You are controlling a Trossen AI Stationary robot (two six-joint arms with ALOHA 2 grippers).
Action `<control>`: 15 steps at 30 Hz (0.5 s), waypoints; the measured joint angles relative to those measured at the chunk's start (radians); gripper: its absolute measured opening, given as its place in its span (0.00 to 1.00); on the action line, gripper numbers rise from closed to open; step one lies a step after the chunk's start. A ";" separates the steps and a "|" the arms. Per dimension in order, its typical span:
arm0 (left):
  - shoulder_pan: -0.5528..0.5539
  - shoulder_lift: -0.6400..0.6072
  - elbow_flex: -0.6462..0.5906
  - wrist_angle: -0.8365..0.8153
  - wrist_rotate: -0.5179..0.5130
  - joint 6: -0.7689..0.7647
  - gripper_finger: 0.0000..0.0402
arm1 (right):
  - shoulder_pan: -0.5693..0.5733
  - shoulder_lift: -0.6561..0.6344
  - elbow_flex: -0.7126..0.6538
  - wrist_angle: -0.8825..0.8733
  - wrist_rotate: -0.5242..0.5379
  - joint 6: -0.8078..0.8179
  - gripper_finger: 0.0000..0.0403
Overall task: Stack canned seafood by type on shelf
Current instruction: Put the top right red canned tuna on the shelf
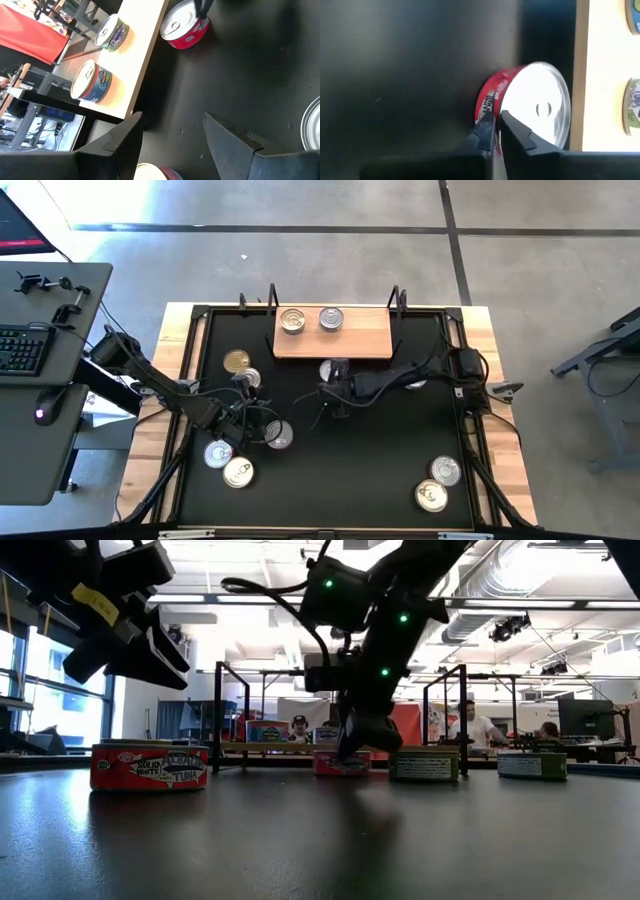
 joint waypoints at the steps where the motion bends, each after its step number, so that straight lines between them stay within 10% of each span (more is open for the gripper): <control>1: 0.000 0.000 0.000 0.000 0.000 0.005 0.50 | 0.013 -0.002 0.000 -0.007 0.000 0.005 0.01; 15: 0.000 0.000 0.000 0.004 0.000 0.017 0.50 | 0.151 -0.007 0.005 -0.143 0.215 0.223 0.00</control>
